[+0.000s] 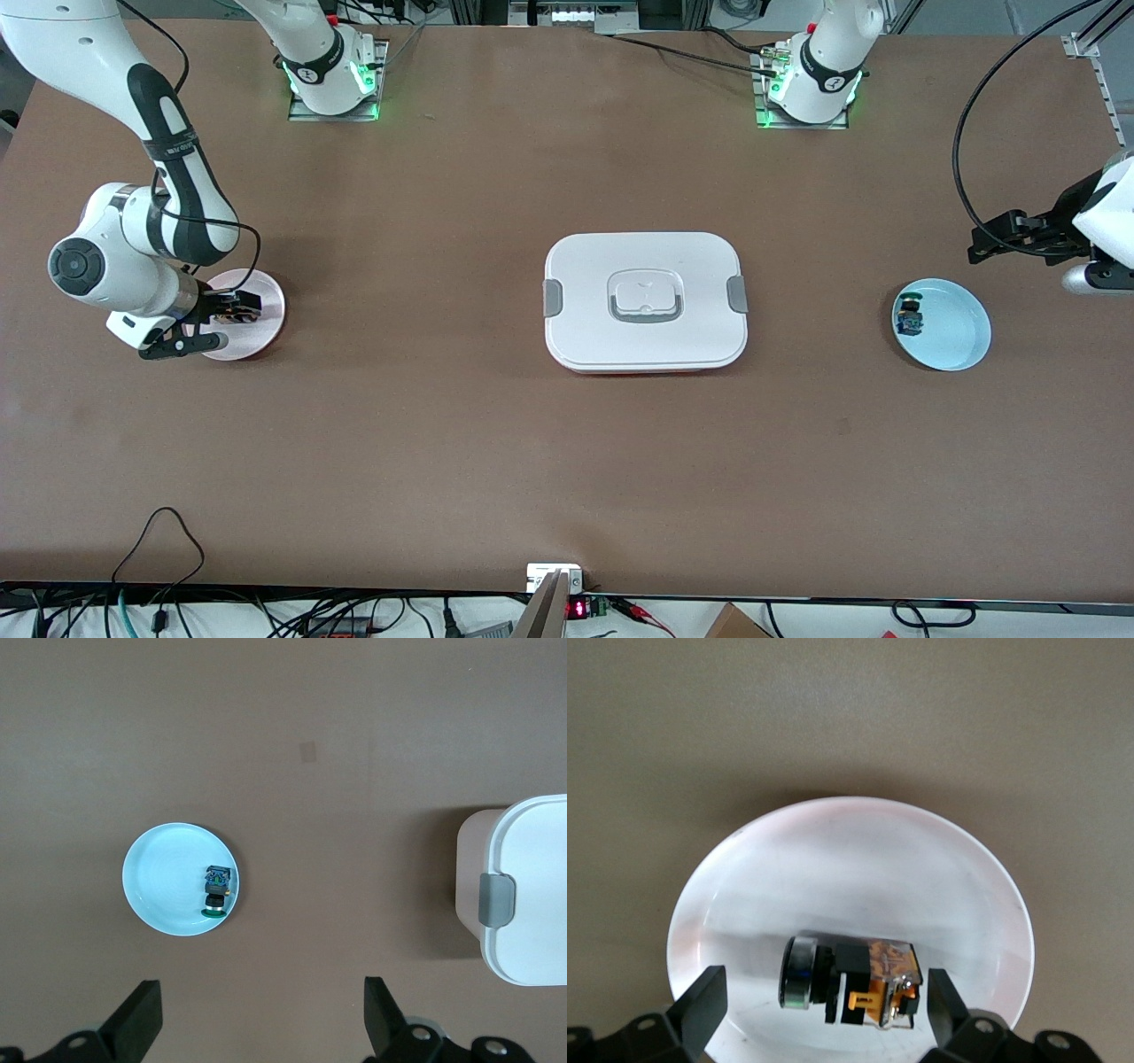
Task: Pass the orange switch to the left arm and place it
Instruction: 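Lower the right gripper and close it on the orange switch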
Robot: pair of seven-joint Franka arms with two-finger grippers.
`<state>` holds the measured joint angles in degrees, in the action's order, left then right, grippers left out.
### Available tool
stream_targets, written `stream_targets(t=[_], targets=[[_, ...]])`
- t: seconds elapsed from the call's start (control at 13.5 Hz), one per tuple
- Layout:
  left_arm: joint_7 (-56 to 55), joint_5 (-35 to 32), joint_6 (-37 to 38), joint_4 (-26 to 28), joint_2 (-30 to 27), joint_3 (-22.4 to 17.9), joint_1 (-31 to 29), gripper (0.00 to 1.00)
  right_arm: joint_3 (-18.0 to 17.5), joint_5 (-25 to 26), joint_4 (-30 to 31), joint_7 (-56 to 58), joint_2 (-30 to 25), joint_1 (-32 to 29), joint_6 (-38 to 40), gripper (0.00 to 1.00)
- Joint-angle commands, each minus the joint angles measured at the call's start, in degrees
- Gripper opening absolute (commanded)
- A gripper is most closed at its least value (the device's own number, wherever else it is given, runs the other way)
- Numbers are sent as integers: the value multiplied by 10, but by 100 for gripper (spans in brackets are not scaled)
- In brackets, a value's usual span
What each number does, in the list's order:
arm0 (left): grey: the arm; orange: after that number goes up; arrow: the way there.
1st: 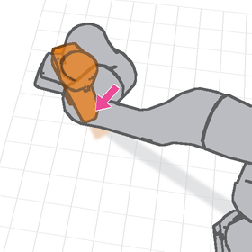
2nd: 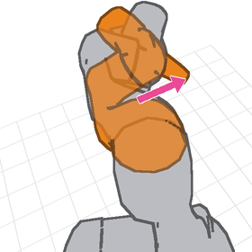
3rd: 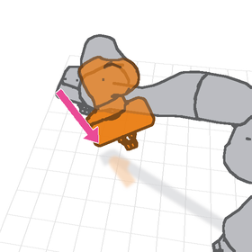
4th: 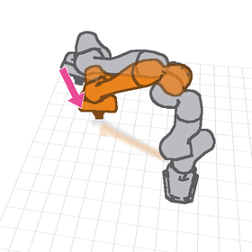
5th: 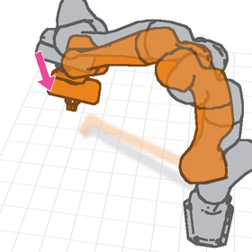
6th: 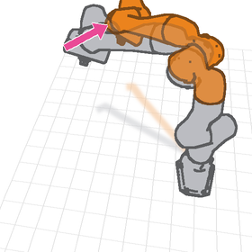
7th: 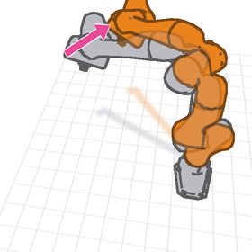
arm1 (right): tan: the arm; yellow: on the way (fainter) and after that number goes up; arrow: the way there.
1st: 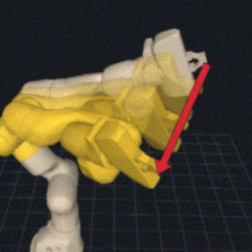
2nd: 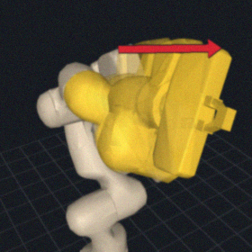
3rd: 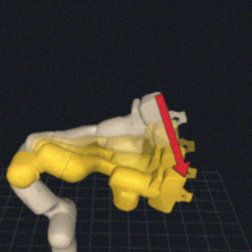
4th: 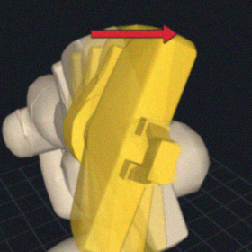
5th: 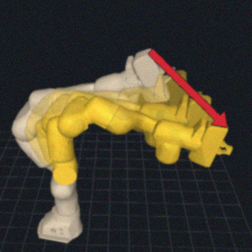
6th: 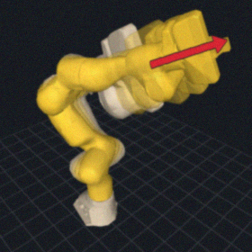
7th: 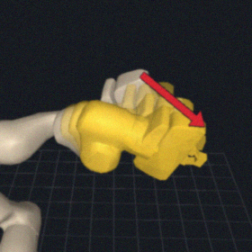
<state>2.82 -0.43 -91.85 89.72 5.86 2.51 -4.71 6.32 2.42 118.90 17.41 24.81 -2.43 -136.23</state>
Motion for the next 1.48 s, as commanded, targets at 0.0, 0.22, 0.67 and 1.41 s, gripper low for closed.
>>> stream_targets(t=[0.0,0.22,0.67,1.41], targets=[[-4,-18,14,-21,10,2,2,100,-4,4,25,3,-5,-18,-32,100],[-4,-19,14,-27,10,2,2,100,-4,4,45,3,-5,-23,-61,100],[-4,-19,14,-29,10,2,4,100,-4,-2,46,-2,13,-23,-70,100],[-4,-19,14,-29,10,3,5,100,-6,-37,29,-26,8,-22,-5,14]])
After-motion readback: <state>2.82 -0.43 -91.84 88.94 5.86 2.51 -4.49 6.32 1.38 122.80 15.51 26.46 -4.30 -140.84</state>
